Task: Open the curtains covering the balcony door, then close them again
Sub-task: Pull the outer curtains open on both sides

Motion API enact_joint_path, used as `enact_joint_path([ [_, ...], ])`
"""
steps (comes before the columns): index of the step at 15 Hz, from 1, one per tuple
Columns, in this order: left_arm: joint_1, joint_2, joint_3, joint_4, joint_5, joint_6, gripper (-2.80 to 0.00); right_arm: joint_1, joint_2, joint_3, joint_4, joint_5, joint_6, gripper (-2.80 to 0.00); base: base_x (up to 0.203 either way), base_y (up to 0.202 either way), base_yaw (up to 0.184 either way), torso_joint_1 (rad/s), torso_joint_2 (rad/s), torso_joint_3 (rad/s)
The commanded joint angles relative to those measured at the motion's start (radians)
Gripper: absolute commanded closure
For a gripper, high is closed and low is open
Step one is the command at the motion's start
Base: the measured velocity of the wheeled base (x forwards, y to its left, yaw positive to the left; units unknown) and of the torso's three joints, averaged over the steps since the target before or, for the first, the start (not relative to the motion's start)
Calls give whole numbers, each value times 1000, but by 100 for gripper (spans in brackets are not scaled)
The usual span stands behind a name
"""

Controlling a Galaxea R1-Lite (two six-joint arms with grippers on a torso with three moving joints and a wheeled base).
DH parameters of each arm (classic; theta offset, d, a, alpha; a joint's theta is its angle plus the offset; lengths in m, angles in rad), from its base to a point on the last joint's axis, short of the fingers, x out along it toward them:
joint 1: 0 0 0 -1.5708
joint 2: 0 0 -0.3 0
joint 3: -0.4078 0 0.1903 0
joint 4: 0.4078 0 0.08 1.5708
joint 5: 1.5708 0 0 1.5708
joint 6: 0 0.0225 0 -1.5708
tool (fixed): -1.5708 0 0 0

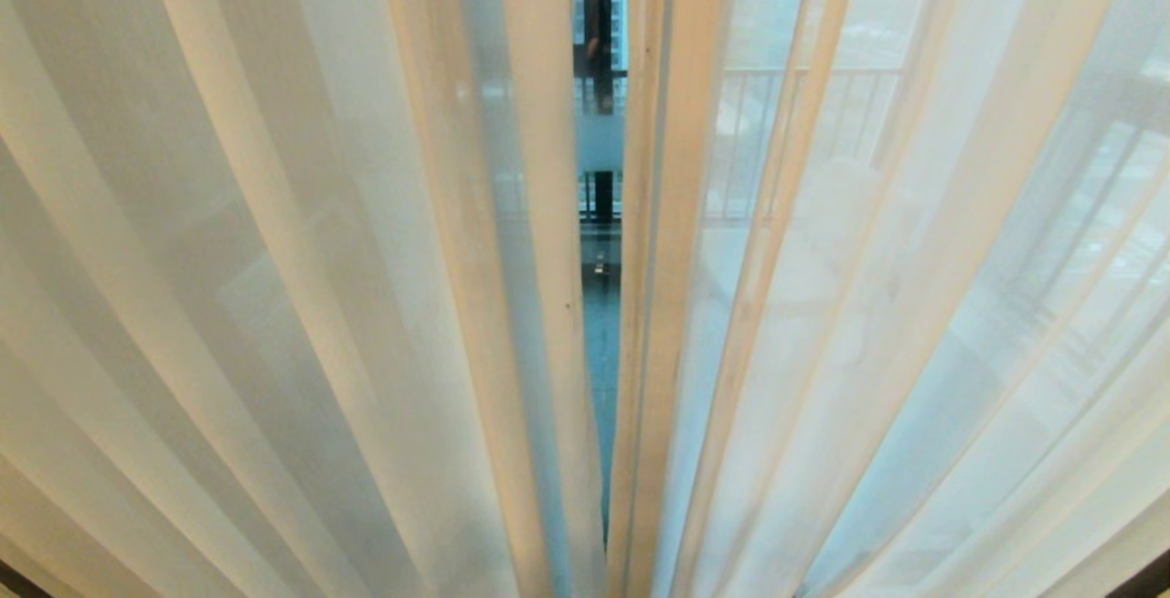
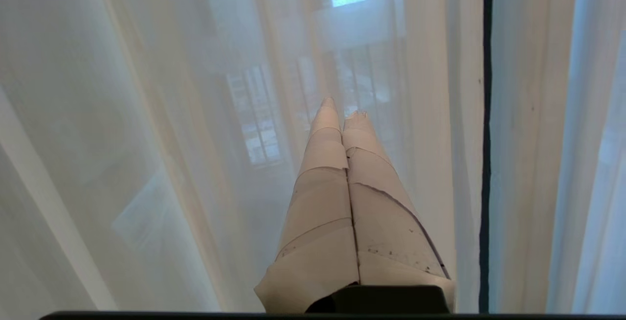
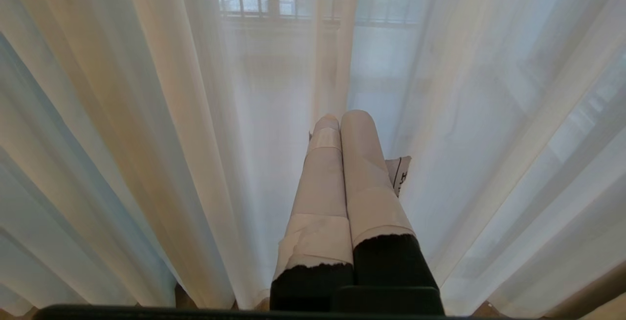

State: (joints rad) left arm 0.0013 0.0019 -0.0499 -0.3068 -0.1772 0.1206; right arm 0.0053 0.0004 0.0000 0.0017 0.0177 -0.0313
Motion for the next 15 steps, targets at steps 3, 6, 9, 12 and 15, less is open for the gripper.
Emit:
enact_joint_path([
  [3, 0, -2, -8, 56, -8, -5, 0, 1, 0, 0, 0, 1, -1, 0, 0, 0, 0, 0, 0, 0],
  [6, 0, 4, -126, 224, -19, -13, 0, 0, 0, 0, 0, 1, -1, 0, 0, 0, 0, 0, 0, 0],
  [9, -1, 95, -213, 265, -37, -36, 0, 0, 0, 0, 0, 1, -1, 0, 0, 0, 0, 0, 0, 0],
  [12, -7, 276, -342, 263, -81, -40, 0, 1, 0, 0, 0, 1, -1, 0, 0, 0, 0, 0, 0, 0],
  [15, -10, 464, -501, 262, -185, -39, 0, 1, 0, 0, 0, 1, -1, 0, 0, 0, 0, 0, 0, 0],
])
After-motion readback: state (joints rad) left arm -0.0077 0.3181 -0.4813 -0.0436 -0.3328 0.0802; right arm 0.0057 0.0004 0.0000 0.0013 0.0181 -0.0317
